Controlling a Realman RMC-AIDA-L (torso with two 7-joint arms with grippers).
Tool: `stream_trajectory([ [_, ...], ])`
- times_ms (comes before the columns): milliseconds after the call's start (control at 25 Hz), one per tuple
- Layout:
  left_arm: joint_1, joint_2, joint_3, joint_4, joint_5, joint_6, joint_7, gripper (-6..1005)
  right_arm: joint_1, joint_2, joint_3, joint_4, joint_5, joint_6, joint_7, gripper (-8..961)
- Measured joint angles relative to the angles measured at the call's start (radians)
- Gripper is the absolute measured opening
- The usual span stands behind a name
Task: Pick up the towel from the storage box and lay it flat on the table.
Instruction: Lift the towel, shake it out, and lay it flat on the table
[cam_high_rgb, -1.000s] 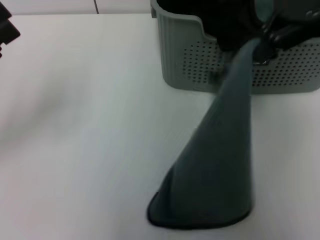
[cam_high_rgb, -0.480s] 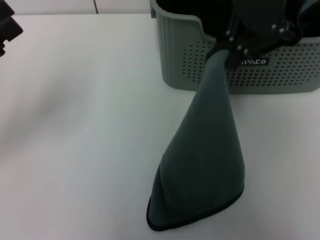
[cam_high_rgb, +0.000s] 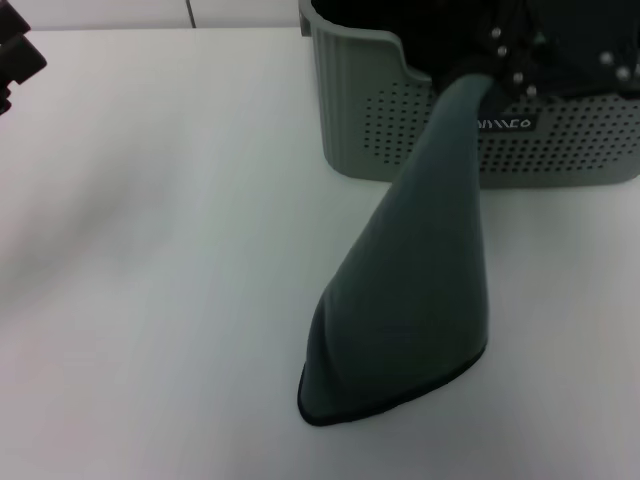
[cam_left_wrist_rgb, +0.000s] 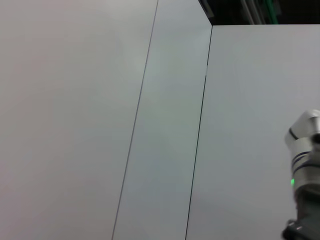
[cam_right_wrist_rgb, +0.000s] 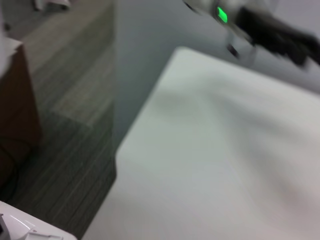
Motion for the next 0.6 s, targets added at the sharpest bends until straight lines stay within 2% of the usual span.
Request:
stream_trajectory([
  [160, -0.004, 0.000, 0.000, -0.001, 0.003, 0.000, 0.000, 476, -0.041, -0.001, 0.020, -0.059, 0.164, 0.003, -0.075, 7],
  [320, -0.007, -0.002, 0.000, -0.003, 0.003, 0.000, 0.000, 476, -0.043, -0.008, 0.075, 0.010, 0.260, 0.002, -0.178, 7],
  [440, -0.008, -0.003, 0.000, -0.009, 0.004, 0.000, 0.003, 475, -0.046, -0.031, 0.081, 0.124, 0.333, 0.001, -0.254, 7],
  [600, -0.010, 0.000, 0.000, -0.011, 0.006, 0.000, 0.007, 476, -0.053, -0.095, 0.047, 0.364, 0.458, -0.002, -0.389, 8],
])
